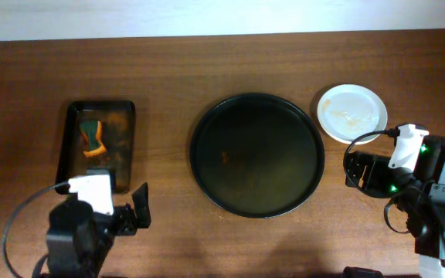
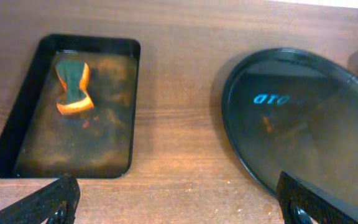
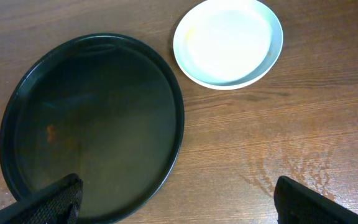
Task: Clean dirty plates on tray and stack at the side
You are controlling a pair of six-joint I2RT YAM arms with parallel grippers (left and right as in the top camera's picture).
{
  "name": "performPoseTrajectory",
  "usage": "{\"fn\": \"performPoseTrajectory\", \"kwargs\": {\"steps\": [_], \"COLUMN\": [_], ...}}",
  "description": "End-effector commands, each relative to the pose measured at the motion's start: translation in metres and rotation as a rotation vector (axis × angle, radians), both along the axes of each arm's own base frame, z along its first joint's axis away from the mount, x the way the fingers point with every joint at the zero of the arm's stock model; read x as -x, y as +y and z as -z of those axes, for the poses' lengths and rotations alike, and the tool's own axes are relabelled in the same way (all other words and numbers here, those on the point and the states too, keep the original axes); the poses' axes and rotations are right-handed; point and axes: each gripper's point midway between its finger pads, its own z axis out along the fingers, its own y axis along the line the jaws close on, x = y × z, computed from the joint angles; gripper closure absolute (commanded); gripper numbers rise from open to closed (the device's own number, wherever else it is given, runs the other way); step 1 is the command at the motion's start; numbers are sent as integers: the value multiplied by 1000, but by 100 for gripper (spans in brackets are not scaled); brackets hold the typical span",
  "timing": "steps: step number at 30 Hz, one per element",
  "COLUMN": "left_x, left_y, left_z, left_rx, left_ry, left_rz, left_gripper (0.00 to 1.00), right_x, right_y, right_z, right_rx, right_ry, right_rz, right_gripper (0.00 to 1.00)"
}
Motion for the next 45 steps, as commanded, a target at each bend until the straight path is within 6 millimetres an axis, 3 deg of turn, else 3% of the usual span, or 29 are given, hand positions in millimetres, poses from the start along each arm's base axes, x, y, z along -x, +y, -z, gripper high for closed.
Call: {"fn": "performPoseTrajectory", "kwargs": {"steps": [1, 4, 8, 10, 14, 16, 19, 21, 26, 34, 37, 39, 45], "left_x": [6, 7, 7, 7, 7, 7, 7, 7, 7, 7, 7, 7, 7], "left_y": [2, 2, 2, 2, 2, 2, 2, 2, 2, 2, 2, 2, 2], "left_z": [-1, 1, 1, 1, 1, 1, 1, 1, 1, 1, 1, 1, 1], "left_rx": [-16, -16, -16, -16, -16, -16, -16, -16, -16, -16, -16, -16, -16], "left_ry": [-22, -14, -15, -14, -14, -14, -14, -14, -14, -14, -14, -14, -14], "left_rz": [2, 2, 1, 1, 1, 2, 1, 1, 2, 1, 2, 2, 2], "left_gripper": [1, 1, 1, 1, 1, 1, 1, 1, 1, 1, 1, 1, 1], "right_x": [-2, -8, -21, -22, -13, -7, -9, -7, 6, 5, -2, -3, -3], "right_y": [2, 1, -1, -1, 10, 25, 43, 43, 43, 35, 38, 44, 45], "right_z": [9, 22, 56, 58, 32, 3, -49, -59, -39, 2, 40, 88, 85], "right_rx": [-4, -14, -40, -41, 8, 115, 105, 103, 100, 123, 192, 175, 173], "right_ry": [30, 86, 228, 236, 130, -10, -285, -412, -794, -1119, -977, -789, -801], "right_rz": [-15, -15, -15, -15, -63, -121, -174, -168, -147, -99, -161, -219, -226], "right_gripper": [1, 1, 1, 1, 2, 1, 2, 1, 1, 1, 1, 1, 1]}}
